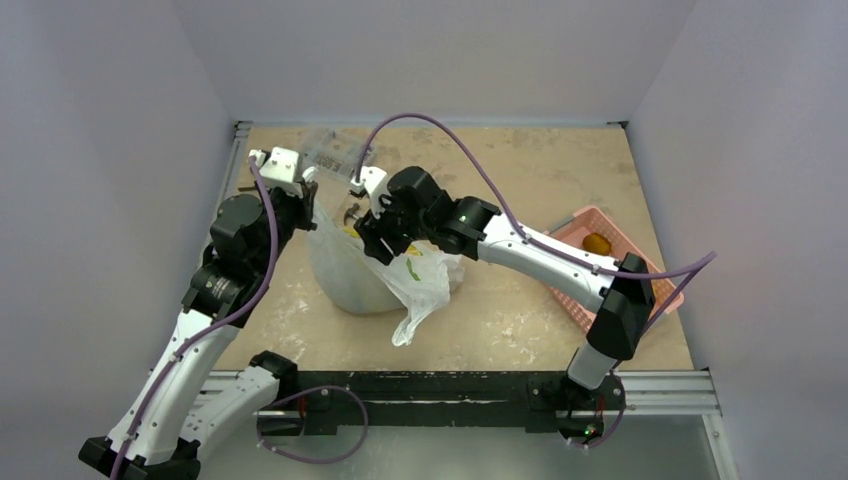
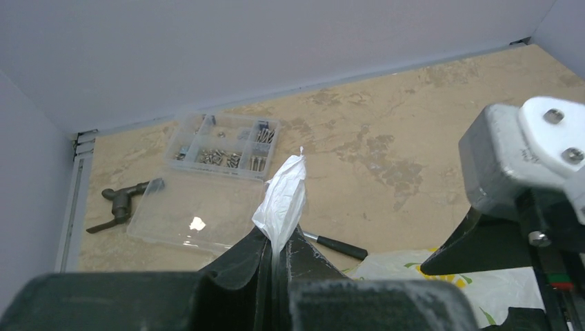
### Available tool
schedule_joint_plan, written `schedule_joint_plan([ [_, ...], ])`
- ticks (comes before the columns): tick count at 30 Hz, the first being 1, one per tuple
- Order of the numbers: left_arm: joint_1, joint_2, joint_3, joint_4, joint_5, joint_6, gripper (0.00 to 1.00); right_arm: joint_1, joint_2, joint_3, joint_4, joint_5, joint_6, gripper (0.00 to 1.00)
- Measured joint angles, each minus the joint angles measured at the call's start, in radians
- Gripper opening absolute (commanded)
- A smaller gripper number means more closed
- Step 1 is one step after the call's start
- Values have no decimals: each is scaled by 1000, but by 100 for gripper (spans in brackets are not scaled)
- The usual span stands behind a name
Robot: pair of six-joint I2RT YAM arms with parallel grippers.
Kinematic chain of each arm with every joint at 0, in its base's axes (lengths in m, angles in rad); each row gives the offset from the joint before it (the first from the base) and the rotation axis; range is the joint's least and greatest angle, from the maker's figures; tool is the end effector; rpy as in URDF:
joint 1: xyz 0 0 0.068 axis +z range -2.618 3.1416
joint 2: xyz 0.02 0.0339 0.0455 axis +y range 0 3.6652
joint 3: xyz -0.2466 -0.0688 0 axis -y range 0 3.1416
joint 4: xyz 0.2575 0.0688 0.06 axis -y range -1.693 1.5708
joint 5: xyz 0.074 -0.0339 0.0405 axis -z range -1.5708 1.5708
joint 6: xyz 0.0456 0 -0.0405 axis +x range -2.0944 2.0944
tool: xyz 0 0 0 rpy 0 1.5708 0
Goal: Take the fake fruits out of the plastic bag
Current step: Adjust the plastic bag at the center of the board.
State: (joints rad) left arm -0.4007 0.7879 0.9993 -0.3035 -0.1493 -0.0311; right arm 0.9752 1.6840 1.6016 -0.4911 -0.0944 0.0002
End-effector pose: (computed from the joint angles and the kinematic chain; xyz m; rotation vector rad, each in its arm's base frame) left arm 0.1903 -0.0733 0.3901 0.1940 1.6545 -0.2033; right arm 0.2263 0.3416 0.3323 -1.0887 1.9316 0.6581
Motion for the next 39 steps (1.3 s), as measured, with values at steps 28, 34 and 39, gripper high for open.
schedule_joint_plan([
  [28, 0, 8, 0, 0, 12, -11, 0, 8, -123, -205, 200, 112, 80, 0],
  [34, 0, 10, 0, 0, 13, -11, 0, 8, -204, -205, 240, 113, 71, 25],
  [39, 0, 11, 0, -1, 19, -11, 0, 8, -147, -164, 253, 36, 86, 64],
])
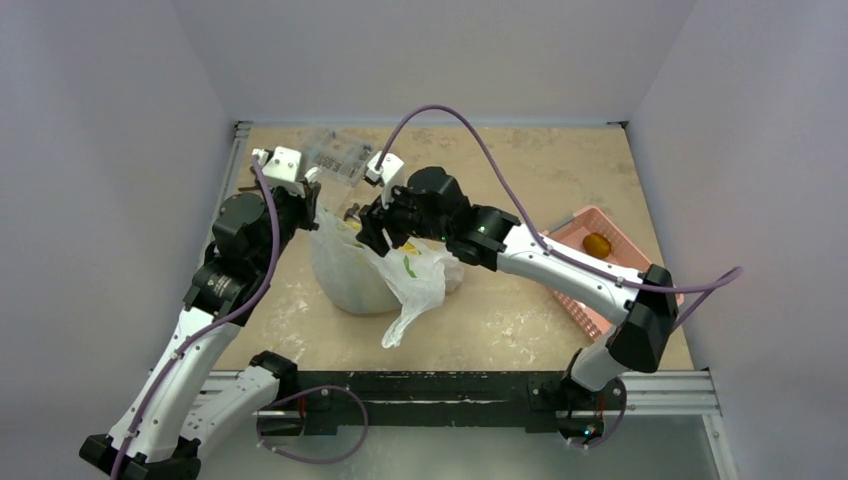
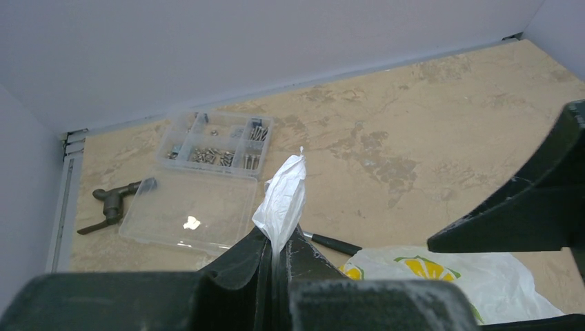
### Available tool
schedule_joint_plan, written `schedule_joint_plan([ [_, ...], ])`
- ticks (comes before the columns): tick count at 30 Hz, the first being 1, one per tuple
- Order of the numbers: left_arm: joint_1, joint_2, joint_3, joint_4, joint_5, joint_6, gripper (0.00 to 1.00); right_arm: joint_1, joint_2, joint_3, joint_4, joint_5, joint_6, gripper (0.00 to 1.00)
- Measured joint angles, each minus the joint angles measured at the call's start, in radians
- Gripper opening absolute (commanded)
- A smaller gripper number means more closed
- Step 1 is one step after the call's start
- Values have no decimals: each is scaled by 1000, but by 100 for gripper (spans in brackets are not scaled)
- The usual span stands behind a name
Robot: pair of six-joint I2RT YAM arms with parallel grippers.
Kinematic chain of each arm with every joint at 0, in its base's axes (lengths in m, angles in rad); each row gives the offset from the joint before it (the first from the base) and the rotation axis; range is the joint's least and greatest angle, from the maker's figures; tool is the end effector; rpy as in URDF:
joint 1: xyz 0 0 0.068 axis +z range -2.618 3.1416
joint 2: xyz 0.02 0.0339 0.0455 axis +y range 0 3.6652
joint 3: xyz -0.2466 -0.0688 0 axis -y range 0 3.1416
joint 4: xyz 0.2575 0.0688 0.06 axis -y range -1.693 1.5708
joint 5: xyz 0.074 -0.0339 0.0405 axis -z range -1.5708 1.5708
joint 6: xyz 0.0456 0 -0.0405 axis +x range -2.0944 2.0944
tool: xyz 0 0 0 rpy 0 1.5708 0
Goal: Take the fake fruits out of the plastic bag
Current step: Adjust the plastic bag at the center of the board.
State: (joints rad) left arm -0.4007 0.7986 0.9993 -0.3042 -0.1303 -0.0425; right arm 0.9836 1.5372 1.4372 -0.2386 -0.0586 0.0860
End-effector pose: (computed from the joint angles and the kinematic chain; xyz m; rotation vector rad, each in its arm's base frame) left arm 0.1928 -0.0752 0.3880 0.2015 1.6662 -0.2253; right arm 0.2120 0.3234 0.3543 -0.8989 1.7715 0.7668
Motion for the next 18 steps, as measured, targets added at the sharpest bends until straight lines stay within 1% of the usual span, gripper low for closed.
schedule_joint_plan([
  [4, 0, 0, 0, 0, 1, 0, 0, 4, 75, 41, 16, -37, 12, 65],
  [10, 0, 0, 0, 1, 7, 0, 0, 5, 163, 83, 34, -31, 26, 55],
  [12, 0, 0, 0, 0, 9, 0, 0, 5, 188, 84, 39, -14, 27, 46],
  [13, 0, 0, 0, 0, 11, 0, 0, 5, 197, 82, 40, -6, 28, 40],
  [15, 0, -2, 0, 0, 13, 0, 0, 5, 209, 76, 39, 5, 29, 24],
  [17, 0, -3, 0, 1, 13, -1, 0, 5, 211, 60, 37, 15, 31, 4],
  [18, 0, -3, 0, 0, 14, -2, 0, 5, 210, 48, 43, 16, 37, 0],
])
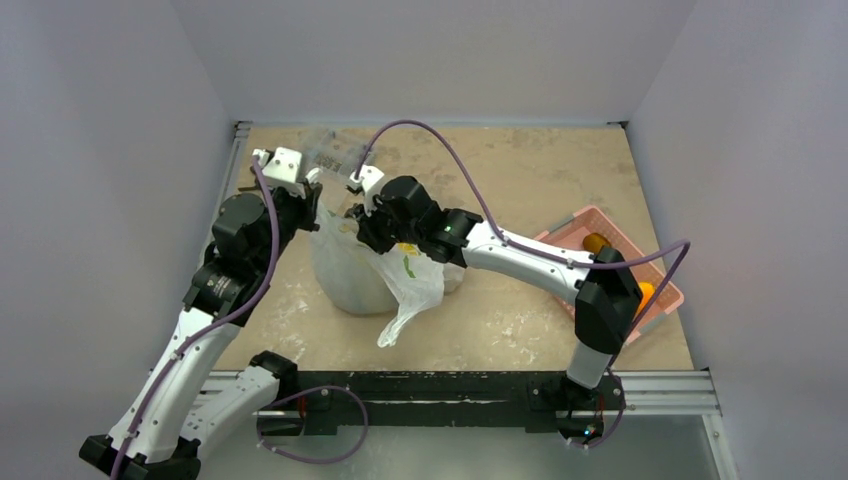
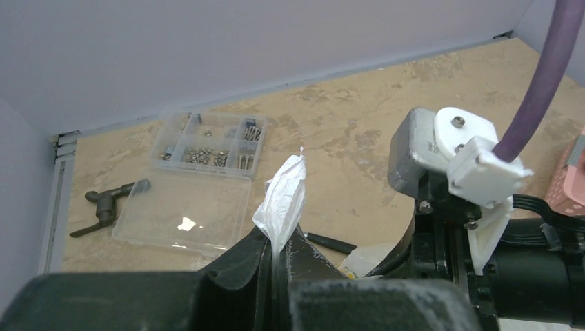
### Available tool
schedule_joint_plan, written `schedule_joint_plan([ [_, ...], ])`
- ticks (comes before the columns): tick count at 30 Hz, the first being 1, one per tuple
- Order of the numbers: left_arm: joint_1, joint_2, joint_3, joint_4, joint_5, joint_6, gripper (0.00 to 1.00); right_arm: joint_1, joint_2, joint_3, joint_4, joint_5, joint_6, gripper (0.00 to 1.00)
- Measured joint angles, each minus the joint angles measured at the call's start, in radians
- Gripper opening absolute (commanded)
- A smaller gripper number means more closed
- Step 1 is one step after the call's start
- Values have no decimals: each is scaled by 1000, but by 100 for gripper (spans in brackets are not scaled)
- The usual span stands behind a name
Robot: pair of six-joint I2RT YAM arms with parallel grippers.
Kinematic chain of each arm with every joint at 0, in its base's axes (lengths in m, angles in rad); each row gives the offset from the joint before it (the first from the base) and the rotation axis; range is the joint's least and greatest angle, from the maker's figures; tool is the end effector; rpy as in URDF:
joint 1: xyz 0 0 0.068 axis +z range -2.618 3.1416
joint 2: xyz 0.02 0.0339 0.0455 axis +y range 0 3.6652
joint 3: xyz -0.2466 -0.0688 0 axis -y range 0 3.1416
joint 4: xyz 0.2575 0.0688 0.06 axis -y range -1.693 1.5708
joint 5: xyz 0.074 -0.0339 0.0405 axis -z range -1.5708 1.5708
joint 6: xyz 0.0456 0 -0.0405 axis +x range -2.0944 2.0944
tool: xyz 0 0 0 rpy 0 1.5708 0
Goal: Take the fake fruits out of the plastic bag
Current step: Adjust the plastic bag at the center of the board.
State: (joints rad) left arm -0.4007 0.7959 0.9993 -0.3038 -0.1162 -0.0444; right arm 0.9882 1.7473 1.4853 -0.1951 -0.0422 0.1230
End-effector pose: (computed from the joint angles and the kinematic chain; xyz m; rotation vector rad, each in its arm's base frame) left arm 0.1920 -0.0756 0.3885 0.2100 1.6629 -0.2391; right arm 0.2376 0.3642 0.2948 -0.9091 1.9027 0.7302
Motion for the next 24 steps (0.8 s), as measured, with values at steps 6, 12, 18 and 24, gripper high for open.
schedule_joint_plan([
  [6, -4, 7, 0, -16, 16, -19, 21, 2, -62, -110, 43, -10, 75, 0],
  [12, -5, 37, 11, -19, 26, -37, 73, -65, -216, -226, 77, -50, 220, 0],
  [18, -6, 63, 14, -24, 33, -52, 90, -282, -332, -455, 278, -167, 471, 0],
  [24, -20, 64, 29, -39, 62, -66, 96, -323, -345, -525, 353, -194, 640, 0],
])
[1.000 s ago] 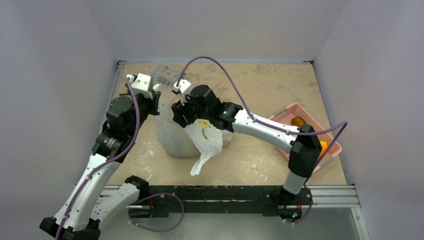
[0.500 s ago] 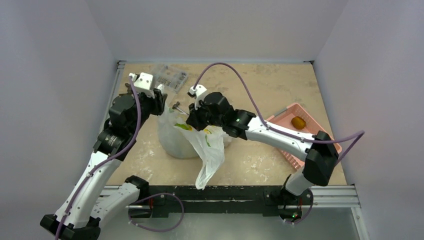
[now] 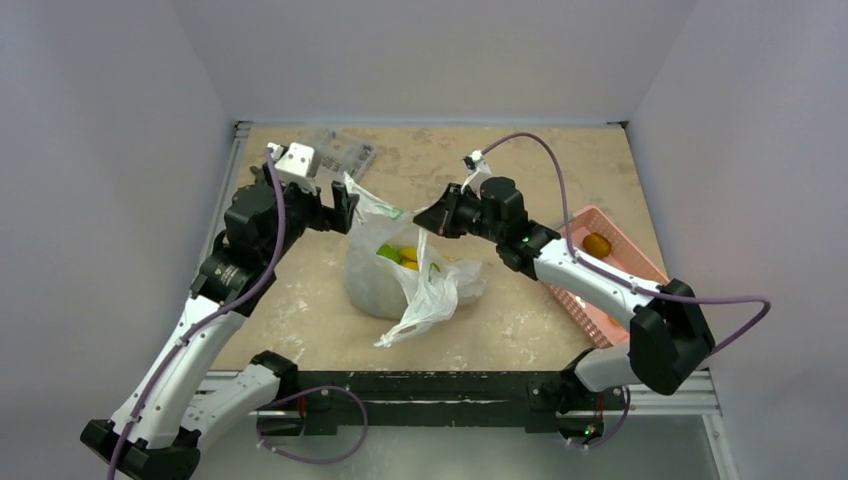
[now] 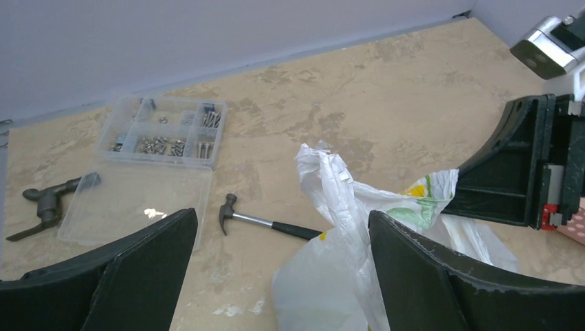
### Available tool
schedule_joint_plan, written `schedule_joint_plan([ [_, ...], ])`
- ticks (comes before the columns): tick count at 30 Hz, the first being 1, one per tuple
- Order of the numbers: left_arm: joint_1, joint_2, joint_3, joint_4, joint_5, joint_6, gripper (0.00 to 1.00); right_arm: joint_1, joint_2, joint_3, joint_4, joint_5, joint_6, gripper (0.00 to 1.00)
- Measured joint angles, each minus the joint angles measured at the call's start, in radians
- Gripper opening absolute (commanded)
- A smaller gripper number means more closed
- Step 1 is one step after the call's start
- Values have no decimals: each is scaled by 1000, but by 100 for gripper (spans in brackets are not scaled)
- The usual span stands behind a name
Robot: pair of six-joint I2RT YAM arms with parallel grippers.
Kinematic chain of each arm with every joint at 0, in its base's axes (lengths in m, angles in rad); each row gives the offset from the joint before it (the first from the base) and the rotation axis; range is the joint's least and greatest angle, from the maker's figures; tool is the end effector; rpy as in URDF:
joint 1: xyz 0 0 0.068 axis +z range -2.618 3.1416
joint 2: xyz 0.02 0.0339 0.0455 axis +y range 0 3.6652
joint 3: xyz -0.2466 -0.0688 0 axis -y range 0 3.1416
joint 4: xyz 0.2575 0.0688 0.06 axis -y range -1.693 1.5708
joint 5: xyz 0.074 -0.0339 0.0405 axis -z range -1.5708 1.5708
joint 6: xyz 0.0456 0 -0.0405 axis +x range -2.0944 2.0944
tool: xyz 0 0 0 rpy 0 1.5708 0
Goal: Take the fake fruits out of the plastic bag
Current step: Adjust the plastic bag at the center of the board.
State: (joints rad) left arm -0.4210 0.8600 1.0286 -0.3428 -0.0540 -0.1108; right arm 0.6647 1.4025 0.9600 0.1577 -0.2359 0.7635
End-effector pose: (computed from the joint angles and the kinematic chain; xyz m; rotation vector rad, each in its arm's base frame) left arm 0.2024 -0.0879 0.3820 0.2320 1.7417 -0.3417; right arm 0.2694 0.2247 0.2673 -0.0794 2.0279 1.1730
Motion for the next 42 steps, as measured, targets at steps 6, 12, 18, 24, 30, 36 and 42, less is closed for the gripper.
schedule_joint_plan([
  [6, -14, 0, 29, -16, 84, -10, 93, -37, -76, -58, 95, -8, 114, 0],
  [12, -17, 14, 45, -20, 188, -28, 96, -102, -117, -116, 187, -10, 209, 0],
  [18, -18, 6, 47, -22, 217, -29, 98, -156, -96, -131, 260, -43, 267, 0],
  [24, -18, -47, 47, -19, 84, -15, 100, -162, -68, -141, 283, -97, 250, 0],
  [30, -18, 42, 74, -32, 218, -19, 93, -162, -72, -140, 266, -103, 198, 0],
  [36, -41, 224, 99, -49, 343, -180, 79, -162, -79, -103, 221, -94, 155, 0],
  [42, -98, 234, 19, -21, 221, -415, 91, -162, -90, -86, 211, -87, 135, 0],
])
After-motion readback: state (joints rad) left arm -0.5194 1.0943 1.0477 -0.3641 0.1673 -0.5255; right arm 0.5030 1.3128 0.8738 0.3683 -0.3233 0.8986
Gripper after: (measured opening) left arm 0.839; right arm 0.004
